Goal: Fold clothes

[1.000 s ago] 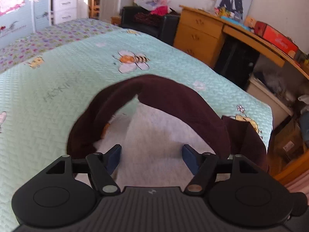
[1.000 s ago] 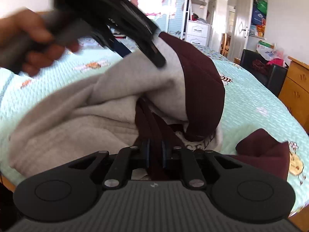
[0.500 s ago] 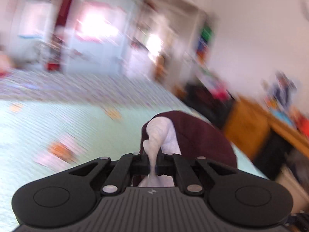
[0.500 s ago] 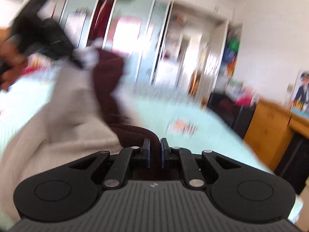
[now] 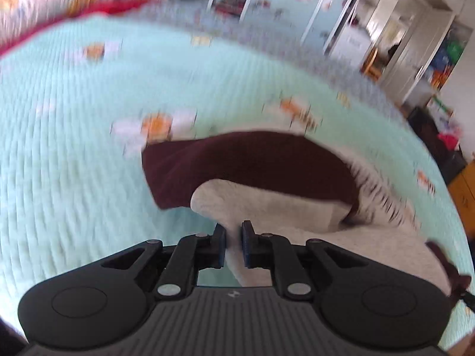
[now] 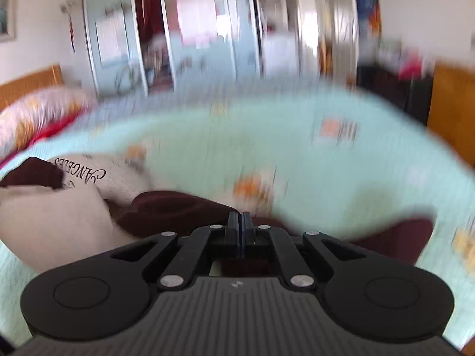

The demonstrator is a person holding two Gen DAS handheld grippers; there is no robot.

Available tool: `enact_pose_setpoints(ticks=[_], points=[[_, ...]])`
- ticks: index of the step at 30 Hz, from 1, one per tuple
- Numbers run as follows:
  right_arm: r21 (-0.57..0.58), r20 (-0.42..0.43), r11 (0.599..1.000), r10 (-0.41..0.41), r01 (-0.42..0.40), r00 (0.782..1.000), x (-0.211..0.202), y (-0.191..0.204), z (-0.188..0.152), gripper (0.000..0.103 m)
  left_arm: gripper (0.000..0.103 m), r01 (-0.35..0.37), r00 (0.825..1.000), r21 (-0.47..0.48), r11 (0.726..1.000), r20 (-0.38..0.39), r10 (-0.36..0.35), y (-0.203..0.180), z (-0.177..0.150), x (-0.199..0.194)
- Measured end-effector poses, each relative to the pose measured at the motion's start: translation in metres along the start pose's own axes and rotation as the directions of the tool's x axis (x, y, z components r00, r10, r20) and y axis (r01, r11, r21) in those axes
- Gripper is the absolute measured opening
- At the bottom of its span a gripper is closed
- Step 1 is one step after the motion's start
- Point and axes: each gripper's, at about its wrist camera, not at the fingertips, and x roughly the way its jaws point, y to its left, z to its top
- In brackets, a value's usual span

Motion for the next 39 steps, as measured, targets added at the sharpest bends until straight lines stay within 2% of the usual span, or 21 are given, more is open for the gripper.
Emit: enact_pose_setpoints(ticks=[2,4,5,7,10,12,14,16,17,19,21,22,23,24,25,28,29,33,36,37,39], points=[[0.025,-0.158,0.999,0.023,-0.02,0.987,0.012,0.006,-0.025,0.007,0.013,0.027,0.998,0.001,1.0,-0.059,-0.027,0.013,-0.017,-0.004],[0.062,-0.184,0.998,0.029,-0.017,0.983,-0.008,0.004,-0.037,0.01,0.014,0.055,0.996,0.028,0.998,-0.069,-0.053,0.014,-0.022,-0.014],[0.082,-0.191,0.996,0.033,-0.017,0.981,-0.019,0.003,-0.041,0.01,0.018,0.067,0.996,0.046,0.997,-0.062,-0.065,0.012,-0.022,-0.019],[0.126,-0.138,0.991,0.051,-0.034,0.989,-0.045,-0.005,-0.032,0.014,0.026,0.093,0.995,0.081,0.992,-0.05,-0.089,0.008,-0.022,-0.029],[0.089,-0.016,0.988,0.126,-0.124,0.992,-0.067,0.014,-0.012,0.02,0.028,0.13,0.991,0.135,0.982,-0.033,-0.126,0.002,-0.023,-0.045],[-0.031,0.023,0.98,0.197,-0.196,0.98,-0.061,0.048,0.0,0.046,0.03,0.153,0.988,0.173,0.973,-0.022,-0.152,-0.003,-0.023,-0.054],[-0.211,0.035,0.949,0.247,-0.235,0.968,-0.045,0.092,0.007,0.059,0.037,0.18,0.983,0.223,0.958,-0.012,-0.183,-0.023,-0.021,-0.052],[-0.43,0.02,0.874,0.258,-0.225,0.966,-0.021,0.139,0.007,0.059,0.039,0.194,0.979,0.273,0.942,-0.002,-0.202,-0.041,-0.019,-0.047],[-0.538,0.008,0.817,0.252,-0.208,0.968,-0.008,0.162,0.006,0.059,0.04,0.196,0.978,0.301,0.933,0.004,-0.207,-0.05,-0.018,-0.045],[-0.725,-0.013,0.668,0.233,-0.17,0.972,0.018,0.206,0.003,0.057,0.041,0.186,0.978,0.367,0.912,0.022,-0.209,-0.068,-0.016,-0.039],[-0.828,-0.028,0.547,0.174,-0.12,0.984,0.043,0.228,0.002,0.056,0.045,0.169,0.977,0.437,0.883,0.044,-0.208,-0.084,-0.014,-0.033],[-0.839,-0.064,0.526,0.165,-0.143,0.984,0.055,0.229,0.006,0.053,0.046,0.163,0.976,0.478,0.863,0.051,-0.213,-0.092,-0.013,-0.03],[-0.842,-0.102,0.512,0.158,-0.17,0.982,0.066,0.229,0.01,0.033,0.048,0.16,0.974,0.517,0.841,0.058,-0.22,-0.1,-0.012,-0.027],[-0.81,-0.145,0.545,0.17,-0.216,0.975,0.073,0.226,0.021,0.008,0.049,0.155,0.972,0.553,0.818,0.063,-0.227,-0.107,-0.011,-0.024],[-0.775,-0.181,0.579,0.183,-0.255,0.966,0.08,0.223,0.033,0.008,0.05,0.152,0.971,0.577,0.803,0.066,-0.23,-0.111,-0.008,-0.019],[-0.653,-0.145,0.706,0.239,-0.275,0.96,0.093,0.208,0.071,0.01,0.052,0.139,0.968,0.643,0.753,0.072,-0.24,-0.121,0.003,-0.003],[-0.624,-0.151,0.727,0.248,-0.287,0.957,0.102,0.208,0.076,0.01,0.054,0.135,0.967,0.664,0.735,0.074,-0.243,-0.124,0.006,0.002],[-0.519,-0.17,0.789,0.283,-0.33,0.944,0.132,0.206,0.088,0.01,0.057,0.117,0.964,0.743,0.659,0.076,-0.256,-0.138,0.02,0.023],[-0.468,-0.182,0.809,0.305,-0.356,0.935,0.137,0.199,0.083,0.01,0.057,0.155,0.974,0.785,0.6,-0.022,-0.223,-0.138,0.026,0.05],[-0.45,-0.186,0.815,0.313,-0.364,0.931,0.139,0.196,0.081,0.01,0.057,0.161,0.978,0.795,0.585,-0.048,-0.204,-0.138,0.028,0.059],[-0.415,-0.193,0.827,0.328,-0.38,0.925,0.142,0.192,0.078,0.01,0.054,0.155,0.982,0.801,0.579,-0.058,-0.182,-0.135,0.029,0.07]])
